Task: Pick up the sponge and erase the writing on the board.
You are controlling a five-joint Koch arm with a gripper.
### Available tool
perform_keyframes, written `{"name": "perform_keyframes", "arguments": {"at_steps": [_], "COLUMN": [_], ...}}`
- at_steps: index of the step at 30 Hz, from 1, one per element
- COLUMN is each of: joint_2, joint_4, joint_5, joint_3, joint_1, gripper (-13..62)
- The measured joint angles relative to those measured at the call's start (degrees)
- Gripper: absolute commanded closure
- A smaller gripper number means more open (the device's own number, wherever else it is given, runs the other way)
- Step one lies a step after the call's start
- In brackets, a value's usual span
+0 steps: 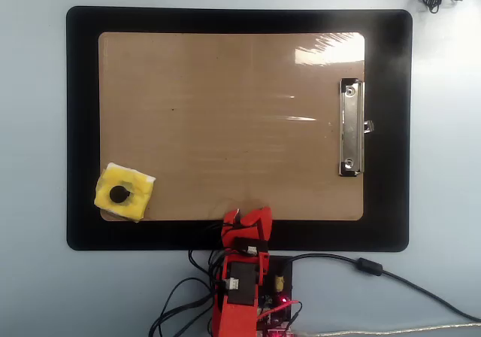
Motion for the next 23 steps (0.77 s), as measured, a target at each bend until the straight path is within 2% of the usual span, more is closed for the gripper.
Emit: {"name": "perform_keyframes", "arguments": {"at_steps": [4,12,23], "joint_2": [0.1,0.1,0.4], "joint_4": [10.7,12.9,16.0], "joint_5": [-2.9,-11.2,-16.0], "joint_3": [-0.9,-0.9,-0.9], "joint_1": [0.1,0.9,0.9], "gripper": [16.7,16.7,16.6]}}
